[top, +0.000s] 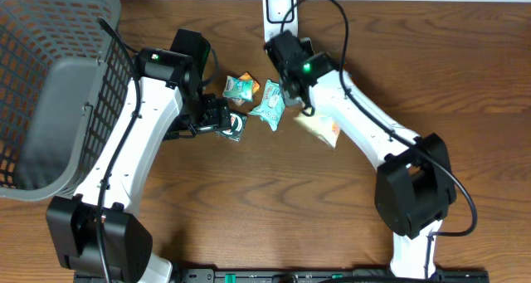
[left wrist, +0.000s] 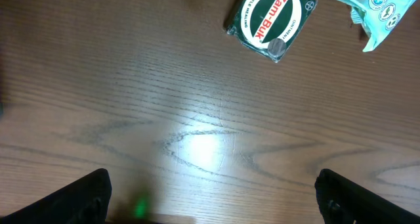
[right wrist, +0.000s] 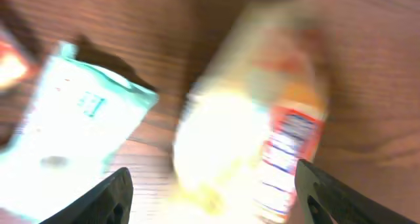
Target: Scan the item barcode
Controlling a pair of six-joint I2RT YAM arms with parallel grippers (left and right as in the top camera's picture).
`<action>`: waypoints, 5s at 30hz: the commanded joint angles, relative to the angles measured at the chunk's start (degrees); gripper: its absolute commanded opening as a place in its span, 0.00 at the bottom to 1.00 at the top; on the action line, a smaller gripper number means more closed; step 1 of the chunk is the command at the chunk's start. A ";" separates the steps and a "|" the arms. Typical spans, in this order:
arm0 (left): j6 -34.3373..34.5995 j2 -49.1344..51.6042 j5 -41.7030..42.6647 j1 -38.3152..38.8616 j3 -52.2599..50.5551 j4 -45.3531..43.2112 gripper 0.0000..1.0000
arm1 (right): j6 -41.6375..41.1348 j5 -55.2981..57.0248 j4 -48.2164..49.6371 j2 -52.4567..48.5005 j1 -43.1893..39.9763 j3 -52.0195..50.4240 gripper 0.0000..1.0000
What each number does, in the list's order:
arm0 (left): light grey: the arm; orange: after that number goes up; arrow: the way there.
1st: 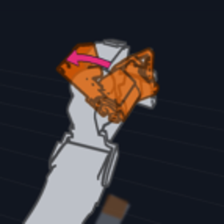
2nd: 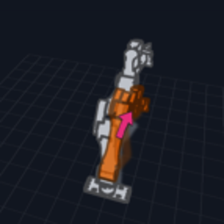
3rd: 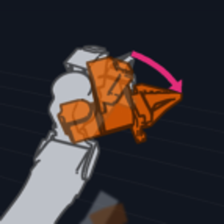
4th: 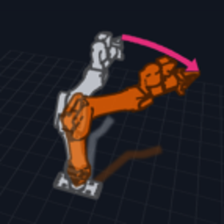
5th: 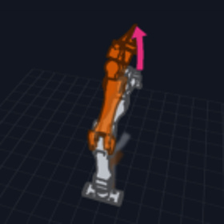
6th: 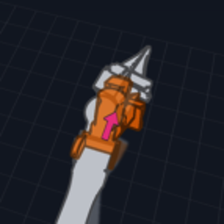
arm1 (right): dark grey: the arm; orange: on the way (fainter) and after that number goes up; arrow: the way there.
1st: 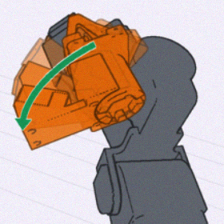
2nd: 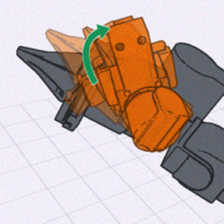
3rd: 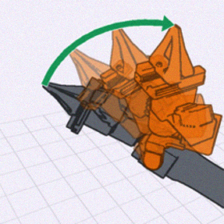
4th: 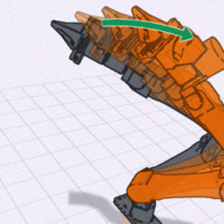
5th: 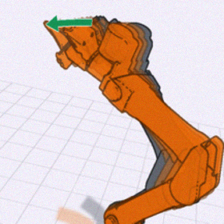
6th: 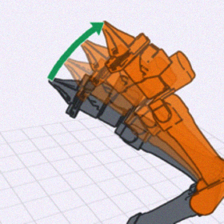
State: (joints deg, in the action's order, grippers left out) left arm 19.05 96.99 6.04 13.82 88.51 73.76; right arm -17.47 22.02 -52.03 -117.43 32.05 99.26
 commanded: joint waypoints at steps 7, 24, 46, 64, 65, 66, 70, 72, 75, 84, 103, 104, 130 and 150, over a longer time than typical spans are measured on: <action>-0.37 0.22 -0.11 0.00 0.61 0.37 0.98 | 1.27 -7.21 -4.92 1.60 -8.35 3.37 0.63; -0.37 0.22 -0.11 0.00 0.61 0.37 0.98 | 1.20 -37.83 8.20 -0.66 -21.29 -11.15 0.75; -0.37 0.22 -0.11 0.00 0.61 0.35 0.98 | -2.62 -21.49 13.11 1.40 -14.49 -14.43 0.01; -0.37 0.22 -0.11 0.00 0.61 0.35 0.98 | 2.45 -16.33 43.85 0.87 -9.73 -3.78 0.01; -0.37 0.22 -0.11 0.00 0.61 0.35 0.98 | 2.49 -16.26 45.75 0.48 -9.57 -3.76 0.01; -0.37 0.22 -0.11 0.00 0.61 0.37 0.97 | 2.54 -15.96 47.80 0.37 -9.53 -3.72 0.02; -0.37 0.22 -0.11 0.00 0.61 0.35 0.98 | 2.54 -13.51 57.16 -1.57 -9.57 -3.69 0.02; -0.37 0.22 -0.11 0.00 0.61 0.37 0.98 | 3.41 -13.14 63.04 -3.56 -9.57 -3.67 0.01; -0.37 0.22 -0.11 0.00 0.61 0.35 0.98 | 5.68 -13.11 71.84 -8.24 -9.55 -3.56 0.01; -0.37 0.22 -0.11 0.00 0.61 0.37 0.98 | 5.55 -13.11 74.93 -15.45 -9.68 0.46 0.01; -0.37 0.22 -0.11 0.00 0.61 0.35 0.98 | 10.58 -8.28 40.52 -3.02 -27.39 4.83 0.01; -0.37 0.22 -0.11 0.00 0.61 0.37 0.98 | 12.48 -7.17 38.14 -2.69 -29.00 4.83 0.01; -0.37 0.22 -0.11 0.00 0.61 0.37 0.97 | 12.83 -59.80 6.73 -4.24 -43.36 4.63 0.99; -0.37 0.22 -0.11 0.00 0.61 0.37 0.98 | -14.10 -46.23 16.59 -4.42 -11.30 -10.56 0.57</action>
State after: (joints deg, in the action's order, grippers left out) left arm 19.05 96.99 6.04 13.82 88.51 73.76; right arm -21.43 -31.24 -37.50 -121.51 17.72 90.63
